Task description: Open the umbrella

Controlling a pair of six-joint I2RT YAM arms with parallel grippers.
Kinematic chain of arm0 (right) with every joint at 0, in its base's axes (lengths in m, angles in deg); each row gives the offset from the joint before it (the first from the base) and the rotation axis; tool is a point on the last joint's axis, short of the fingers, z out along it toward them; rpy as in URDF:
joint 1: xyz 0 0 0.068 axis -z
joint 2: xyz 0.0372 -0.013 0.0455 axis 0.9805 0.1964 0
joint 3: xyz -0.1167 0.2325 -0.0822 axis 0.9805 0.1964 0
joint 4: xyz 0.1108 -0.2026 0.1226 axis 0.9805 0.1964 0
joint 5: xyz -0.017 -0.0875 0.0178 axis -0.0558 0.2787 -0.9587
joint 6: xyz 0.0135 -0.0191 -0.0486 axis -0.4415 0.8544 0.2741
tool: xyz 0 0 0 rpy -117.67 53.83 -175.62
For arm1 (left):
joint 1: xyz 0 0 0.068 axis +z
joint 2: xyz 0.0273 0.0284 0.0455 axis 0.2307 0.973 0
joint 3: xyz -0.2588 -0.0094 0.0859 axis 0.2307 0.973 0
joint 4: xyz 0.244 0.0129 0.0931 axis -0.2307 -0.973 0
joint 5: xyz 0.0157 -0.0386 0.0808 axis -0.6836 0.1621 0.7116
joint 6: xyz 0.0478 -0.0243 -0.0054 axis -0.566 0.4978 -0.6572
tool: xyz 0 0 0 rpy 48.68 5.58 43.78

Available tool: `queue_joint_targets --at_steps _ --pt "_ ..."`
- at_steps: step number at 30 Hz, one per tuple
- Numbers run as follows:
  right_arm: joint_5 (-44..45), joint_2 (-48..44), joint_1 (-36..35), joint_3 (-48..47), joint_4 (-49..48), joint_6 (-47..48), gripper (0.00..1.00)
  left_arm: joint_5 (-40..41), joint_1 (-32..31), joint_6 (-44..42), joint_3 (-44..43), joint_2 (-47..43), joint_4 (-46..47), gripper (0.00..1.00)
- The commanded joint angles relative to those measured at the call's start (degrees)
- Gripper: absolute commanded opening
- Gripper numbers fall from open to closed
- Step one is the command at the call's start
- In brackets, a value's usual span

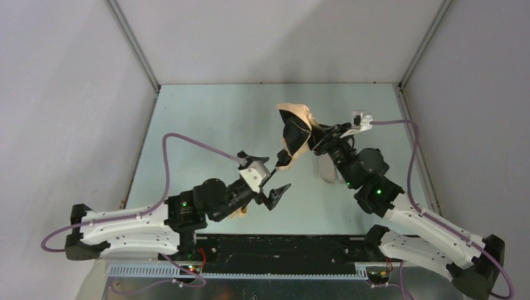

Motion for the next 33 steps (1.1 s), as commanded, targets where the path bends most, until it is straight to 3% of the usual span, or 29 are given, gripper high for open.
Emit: queue_joint_targets --at_steps 1,7,11,15,20,33 --pt "-13.28 -5.07 6.14 3.29 -11.33 -0.88 0.0 -13.11 2.41 10.7 2.7 -6.17 -2.17 1.0" --pt "-34.43 -9.32 15.05 6.48 -17.98 -4.9 0.0 -36.35 15.87 22.54 9.3 -11.53 3.27 1.0" --pt "-46.95 -9.83 17.46 6.8 -22.5 -6.7 0.0 -44.83 20.39 26.95 10.83 -9.94 7.66 1.0" --pt "-54.15 -9.3 18.01 6.81 -27.11 -9.0 0.0 -46.95 21.85 29.64 10.83 -7.89 11.12 1.0" --pt "-55.79 -9.34 18.22 6.81 -27.47 -9.17 0.0 -44.98 22.29 29.46 10.63 -10.89 13.23 0.98" --pt "-56.29 -9.73 18.23 6.81 -25.97 -8.26 0.0 -41.22 23.19 30.36 6.93 -8.67 15.54 0.62"
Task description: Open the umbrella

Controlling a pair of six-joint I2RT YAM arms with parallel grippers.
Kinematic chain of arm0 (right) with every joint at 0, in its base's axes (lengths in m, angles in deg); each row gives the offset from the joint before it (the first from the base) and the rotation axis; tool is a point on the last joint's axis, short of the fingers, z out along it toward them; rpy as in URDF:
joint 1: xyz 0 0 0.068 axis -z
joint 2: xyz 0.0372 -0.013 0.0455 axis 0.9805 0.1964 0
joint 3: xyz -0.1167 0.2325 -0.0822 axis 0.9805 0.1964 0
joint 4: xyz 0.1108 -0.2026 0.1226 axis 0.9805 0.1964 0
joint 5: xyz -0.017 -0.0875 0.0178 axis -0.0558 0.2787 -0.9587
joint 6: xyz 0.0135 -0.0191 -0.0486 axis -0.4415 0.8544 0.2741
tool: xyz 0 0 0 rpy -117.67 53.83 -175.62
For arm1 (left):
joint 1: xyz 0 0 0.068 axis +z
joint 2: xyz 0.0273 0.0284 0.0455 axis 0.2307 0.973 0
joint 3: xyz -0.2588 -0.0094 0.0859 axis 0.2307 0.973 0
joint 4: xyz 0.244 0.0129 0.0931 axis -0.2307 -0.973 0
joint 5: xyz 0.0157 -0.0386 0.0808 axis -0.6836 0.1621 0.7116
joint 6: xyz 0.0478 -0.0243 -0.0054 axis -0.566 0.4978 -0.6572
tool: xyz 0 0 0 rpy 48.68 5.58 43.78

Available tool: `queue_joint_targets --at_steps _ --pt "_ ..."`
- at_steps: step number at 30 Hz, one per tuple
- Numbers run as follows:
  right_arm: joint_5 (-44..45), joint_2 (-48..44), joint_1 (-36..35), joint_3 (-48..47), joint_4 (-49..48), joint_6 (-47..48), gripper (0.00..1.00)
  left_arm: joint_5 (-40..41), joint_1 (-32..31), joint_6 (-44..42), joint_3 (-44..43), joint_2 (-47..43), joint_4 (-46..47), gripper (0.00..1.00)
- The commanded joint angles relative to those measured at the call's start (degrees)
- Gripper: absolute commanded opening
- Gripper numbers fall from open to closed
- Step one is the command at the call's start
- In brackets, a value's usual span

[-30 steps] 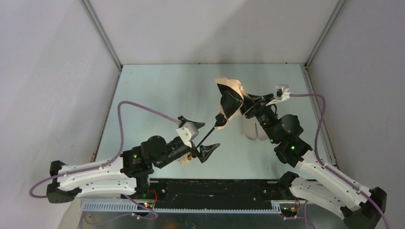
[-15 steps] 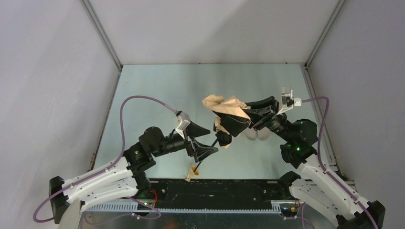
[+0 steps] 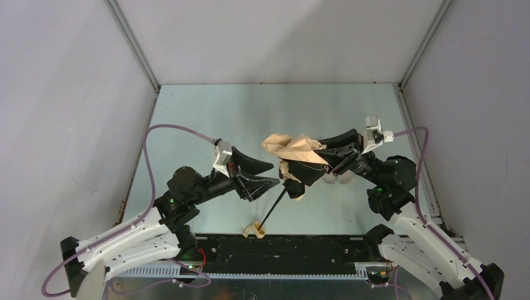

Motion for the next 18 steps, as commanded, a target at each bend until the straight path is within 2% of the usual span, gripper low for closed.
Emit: queue_joint_targets --at_steps 1,7,18 --pt "0.46 -1.41 0.19 -1.02 -4.3 -0.31 0.0 0.52 0.42 1.08 -3.33 2.48 3.17 0.61" --pt "0.65 -1.52 0.13 -1.02 -3.19 0.44 0.0 0.05 0.42 2.07 -4.26 5.19 5.59 0.5" --pt "0.33 -1.58 0.11 -1.02 -2.24 1.16 0.0 1.99 0.39 2.42 -5.37 7.1 7.58 0.45"
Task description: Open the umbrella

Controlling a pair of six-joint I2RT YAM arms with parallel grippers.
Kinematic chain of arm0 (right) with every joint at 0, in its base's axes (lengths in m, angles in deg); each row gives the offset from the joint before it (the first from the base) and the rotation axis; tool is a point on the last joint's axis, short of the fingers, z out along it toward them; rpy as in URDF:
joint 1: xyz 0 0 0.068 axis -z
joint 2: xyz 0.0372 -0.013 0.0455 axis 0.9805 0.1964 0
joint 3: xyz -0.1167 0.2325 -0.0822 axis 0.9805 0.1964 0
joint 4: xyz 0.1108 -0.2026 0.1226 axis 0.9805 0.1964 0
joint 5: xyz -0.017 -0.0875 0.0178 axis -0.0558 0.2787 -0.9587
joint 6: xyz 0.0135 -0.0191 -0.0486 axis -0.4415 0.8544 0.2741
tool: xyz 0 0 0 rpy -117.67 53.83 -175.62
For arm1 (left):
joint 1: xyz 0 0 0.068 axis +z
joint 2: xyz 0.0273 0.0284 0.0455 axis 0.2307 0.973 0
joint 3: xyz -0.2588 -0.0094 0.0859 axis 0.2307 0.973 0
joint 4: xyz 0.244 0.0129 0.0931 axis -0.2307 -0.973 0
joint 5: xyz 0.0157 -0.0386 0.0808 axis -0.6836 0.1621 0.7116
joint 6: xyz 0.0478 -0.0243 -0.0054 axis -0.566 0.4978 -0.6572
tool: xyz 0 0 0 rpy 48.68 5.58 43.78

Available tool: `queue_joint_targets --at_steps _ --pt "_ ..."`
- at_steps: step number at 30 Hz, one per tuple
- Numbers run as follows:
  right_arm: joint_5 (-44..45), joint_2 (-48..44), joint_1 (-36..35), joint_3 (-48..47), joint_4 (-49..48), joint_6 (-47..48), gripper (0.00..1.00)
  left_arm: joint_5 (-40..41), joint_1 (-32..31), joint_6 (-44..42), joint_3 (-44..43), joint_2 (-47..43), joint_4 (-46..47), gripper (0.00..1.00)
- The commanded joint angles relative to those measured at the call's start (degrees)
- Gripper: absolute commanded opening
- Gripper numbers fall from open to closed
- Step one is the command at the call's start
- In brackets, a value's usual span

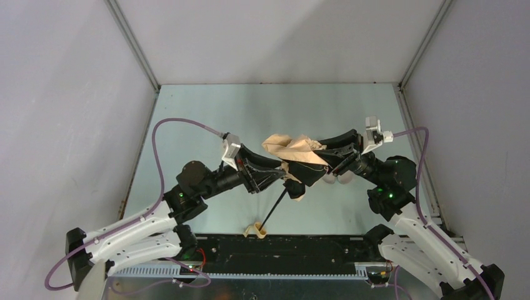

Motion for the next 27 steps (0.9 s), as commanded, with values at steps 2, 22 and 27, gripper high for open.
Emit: queue_joint_targets --at_steps 2,22,27 --pt "0.38 -1.28 0.11 -1.02 -3.02 0.69 0.0 1.28 0.3 0.74 -3.29 0.97 3.3 0.42" --pt "-0.39 -3.79 0.19 -1.02 -1.77 0.84 0.0 2.85 0.44 -0.93 -3.21 1.54 1.02 0.0" --pt "-1.7 -3.96 0.19 -1.02 -3.12 -0.74 0.0 4.62 0.61 -1.53 -3.2 1.57 0.52 0.0"
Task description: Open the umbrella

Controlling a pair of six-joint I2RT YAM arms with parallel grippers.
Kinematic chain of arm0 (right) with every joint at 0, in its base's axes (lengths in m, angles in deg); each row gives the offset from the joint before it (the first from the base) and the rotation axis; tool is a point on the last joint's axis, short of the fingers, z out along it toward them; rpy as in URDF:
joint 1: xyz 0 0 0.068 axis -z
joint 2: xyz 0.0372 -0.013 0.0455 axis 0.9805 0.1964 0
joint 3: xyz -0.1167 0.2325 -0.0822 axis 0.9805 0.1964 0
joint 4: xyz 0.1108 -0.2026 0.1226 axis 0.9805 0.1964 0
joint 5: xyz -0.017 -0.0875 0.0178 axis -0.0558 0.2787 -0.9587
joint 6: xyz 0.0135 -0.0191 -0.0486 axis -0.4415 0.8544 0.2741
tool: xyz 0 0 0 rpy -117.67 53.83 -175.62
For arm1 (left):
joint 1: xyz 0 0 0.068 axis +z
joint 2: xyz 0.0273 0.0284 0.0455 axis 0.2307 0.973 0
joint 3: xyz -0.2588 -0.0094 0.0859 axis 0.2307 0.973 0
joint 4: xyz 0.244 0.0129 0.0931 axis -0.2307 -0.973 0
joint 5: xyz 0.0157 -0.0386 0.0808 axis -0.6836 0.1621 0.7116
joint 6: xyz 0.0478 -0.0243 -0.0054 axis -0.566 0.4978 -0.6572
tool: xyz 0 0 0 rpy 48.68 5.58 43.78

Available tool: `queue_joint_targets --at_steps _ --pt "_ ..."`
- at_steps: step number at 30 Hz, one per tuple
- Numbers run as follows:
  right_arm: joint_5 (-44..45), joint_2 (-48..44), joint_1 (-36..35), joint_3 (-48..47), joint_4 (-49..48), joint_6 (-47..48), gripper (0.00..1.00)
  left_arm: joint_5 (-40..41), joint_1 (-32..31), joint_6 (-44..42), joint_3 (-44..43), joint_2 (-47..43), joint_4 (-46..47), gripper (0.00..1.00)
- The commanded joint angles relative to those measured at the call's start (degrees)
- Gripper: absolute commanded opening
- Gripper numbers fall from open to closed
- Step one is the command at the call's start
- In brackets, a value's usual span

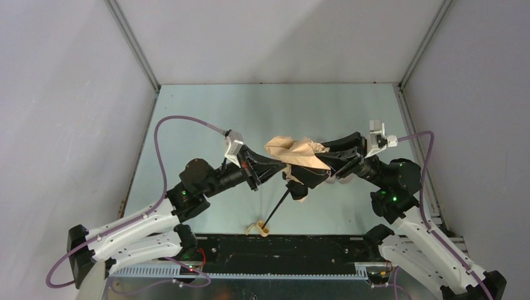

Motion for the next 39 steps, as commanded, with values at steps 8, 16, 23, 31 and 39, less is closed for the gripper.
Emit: queue_joint_targets --at_steps 8,16,23,31,39 --pt "-2.41 -1.08 0.02 -1.07 -6.66 -3.92 0.0 6.89 0.96 -2.38 -1.69 -0.43 -1.06 0.0" --pt "-2.96 -1.14 -0.07 -1.08 -6.31 -3.96 0.0 9.01 1.47 -1.7 -2.14 0.84 -1.05 0.0" --pt "-3.53 -1.15 -0.48 -1.08 -6.66 -4.38 0.0 13.76 1.73 -1.22 -3.09 2.9 -2.67 0.0" --pt "-3.81 -1.27 -1.22 -1.08 -6.08 -3.85 0.0 16.56 1.84 -0.48 -3.4 4.25 -2.2 0.0" --pt "0.3 -2.88 -1.14 -1.08 -2.02 -1.7 0.0 10.26 2.24 -2.1 1.27 -1.75 0.09 0.36"
